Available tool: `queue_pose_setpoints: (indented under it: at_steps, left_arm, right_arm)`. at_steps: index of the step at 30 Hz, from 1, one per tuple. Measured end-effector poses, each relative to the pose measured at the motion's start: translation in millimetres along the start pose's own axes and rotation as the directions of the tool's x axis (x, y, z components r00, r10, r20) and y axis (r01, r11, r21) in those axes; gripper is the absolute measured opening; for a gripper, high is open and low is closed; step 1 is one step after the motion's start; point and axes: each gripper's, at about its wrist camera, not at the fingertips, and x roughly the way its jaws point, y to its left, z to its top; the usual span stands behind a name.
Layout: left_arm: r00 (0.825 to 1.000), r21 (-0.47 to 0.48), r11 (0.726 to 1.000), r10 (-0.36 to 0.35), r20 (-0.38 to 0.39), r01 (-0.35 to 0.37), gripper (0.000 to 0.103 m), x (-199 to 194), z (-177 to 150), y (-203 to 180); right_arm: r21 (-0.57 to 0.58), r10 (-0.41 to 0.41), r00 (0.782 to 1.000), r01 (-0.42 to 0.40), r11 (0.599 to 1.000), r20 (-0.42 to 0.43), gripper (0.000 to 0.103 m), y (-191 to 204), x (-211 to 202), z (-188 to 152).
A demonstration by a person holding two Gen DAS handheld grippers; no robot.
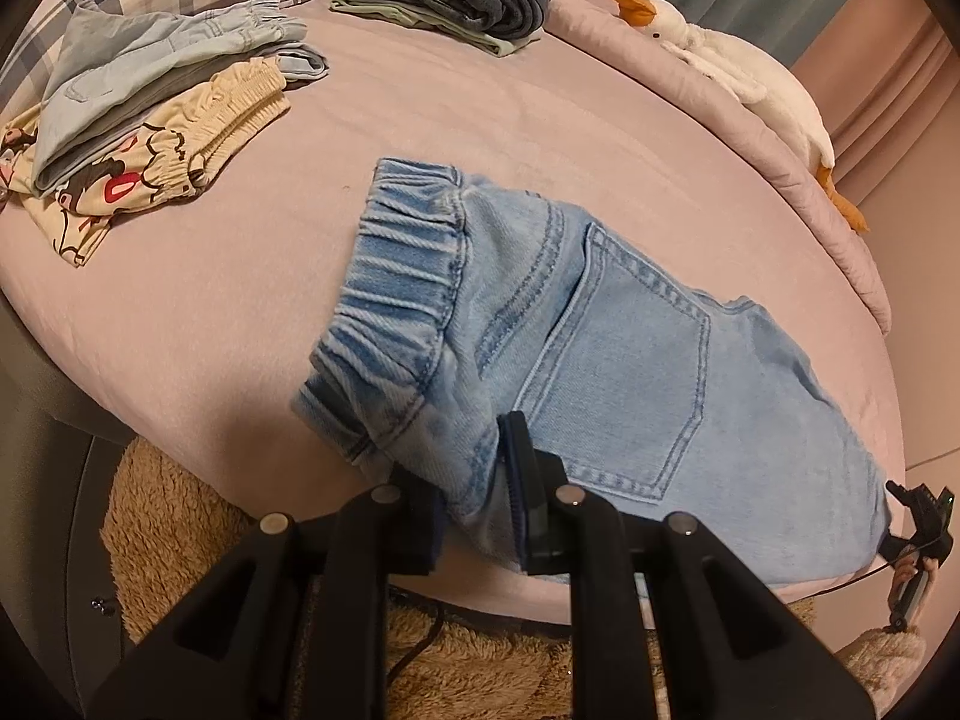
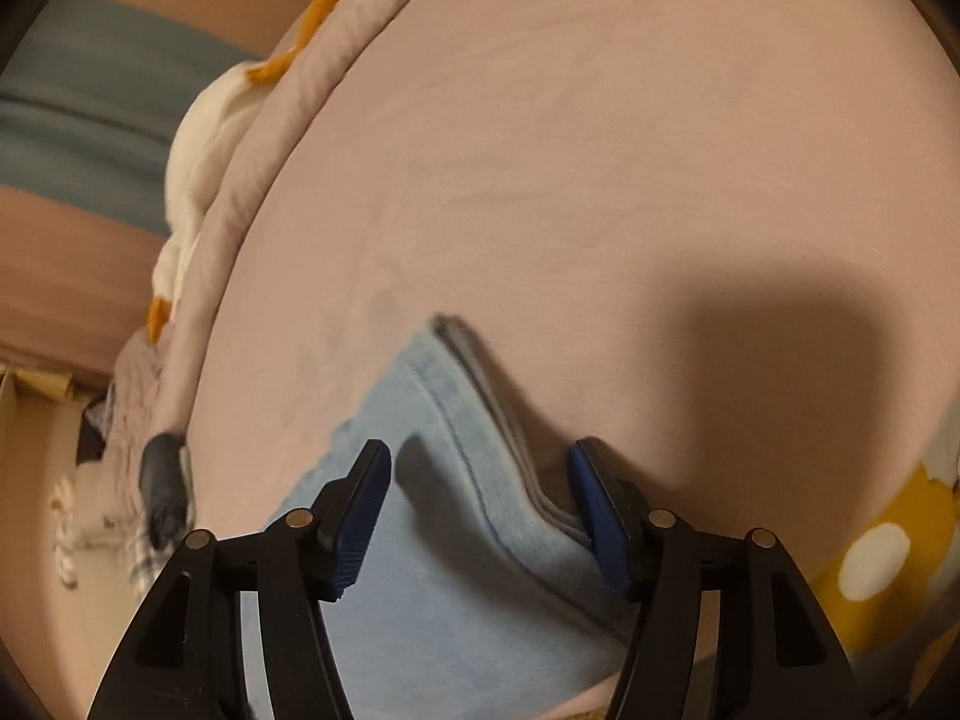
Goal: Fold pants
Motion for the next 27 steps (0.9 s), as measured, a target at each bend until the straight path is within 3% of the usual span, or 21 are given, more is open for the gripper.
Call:
queue_pose_setpoints:
  at_steps: [1, 2, 4, 6, 7, 8, 10, 11, 12, 14, 19, 21, 22, 27]
  left_arm:
    - [1.000, 0.002, 1.000, 0.003, -0.001, -0.003, 0.017, 0.0, 0.0, -0.3]
    - [1.000, 0.003, 1.000, 0.006, -0.001, -0.006, 0.017, -0.1, 0.1, -0.7]
    - [1.000, 0.010, 1.000, 0.012, -0.001, -0.012, 0.017, -0.7, 0.5, -1.9]
    - [1.000, 0.011, 1.000, 0.013, -0.001, -0.013, 0.017, -1.5, 0.6, -1.6]
    - [1.000, 0.011, 1.000, 0.013, -0.001, -0.013, 0.017, -2.0, 0.7, -1.9]
    - [1.000, 0.012, 1.000, 0.013, -0.001, -0.013, 0.017, -2.1, 0.1, -2.1]
    - [1.000, 0.017, 1.000, 0.018, 0.000, -0.018, 0.017, -1.8, -0.4, -2.6]
    - [1.000, 0.021, 1.000, 0.022, 0.001, -0.022, 0.017, -1.9, -0.7, -3.3]
    - [1.000, 0.022, 0.999, 0.024, 0.003, -0.024, 0.017, -1.8, -0.7, -3.7]
    - [1.000, 0.022, 0.999, 0.025, 0.003, -0.025, 0.017, -1.7, -0.9, -3.4]
    - [1.000, 0.017, 1.000, 0.011, -0.002, -0.011, 0.017, -1.3, -1.0, -2.3]
    - [1.000, 0.014, 1.000, 0.006, -0.001, -0.006, 0.017, -1.3, -1.1, -1.9]
    - [1.000, 0.012, 1.000, 0.004, 0.000, -0.004, 0.017, -1.3, -1.0, -1.5]
    - [1.000, 0.001, 1.000, -0.018, -0.002, 0.018, 0.017, -0.6, -0.7, 1.0]
  right_arm:
    - [-0.017, 0.005, 1.000, -0.005, 1.000, -0.007, 0.044, 5.5, 0.9, 1.2]
    - [-0.041, 0.013, 1.000, -0.013, 0.999, -0.008, 0.021, 14.9, 2.3, 0.7]
    - [-0.066, -0.017, 1.000, 0.019, 0.998, 0.026, 0.019, 26.4, -4.5, 0.9]
    - [-0.123, -0.129, 0.981, 0.148, 0.981, 0.146, 0.017, 41.1, -20.3, 0.3]
    - [-0.148, -0.146, 0.966, 0.180, 0.972, 0.212, 0.015, 46.2, -30.8, -2.0]
    - [-0.169, -0.146, 0.952, 0.196, 0.966, 0.270, 0.007, 53.3, -40.4, -4.7]
    - [-0.154, -0.208, 0.906, 0.280, 0.948, 0.368, 0.007, 61.5, -57.4, -6.5]
    - [-0.132, -0.259, 0.884, 0.331, 0.934, 0.388, 0.007, 60.5, -61.3, -4.3]
    - [-0.121, -0.289, 0.877, 0.358, 0.926, 0.385, 0.007, 58.8, -61.2, -2.1]
    - [-0.101, -0.309, 0.885, 0.363, 0.926, 0.348, 0.007, 49.2, -58.6, 0.6]
    - [-0.013, -0.259, 0.925, 0.273, 0.962, 0.277, 0.012, 13.5, -62.3, -6.2]
    - [0.035, -0.263, 0.934, 0.263, 0.964, 0.243, 0.042, 1.6, -60.4, -11.5]
    - [0.051, -0.265, 0.936, 0.260, 0.964, 0.232, 0.050, -6.6, -61.1, -16.6]
    - [0.105, -0.244, 0.954, 0.228, 0.968, 0.175, 0.053, -28.4, -58.3, -44.2]
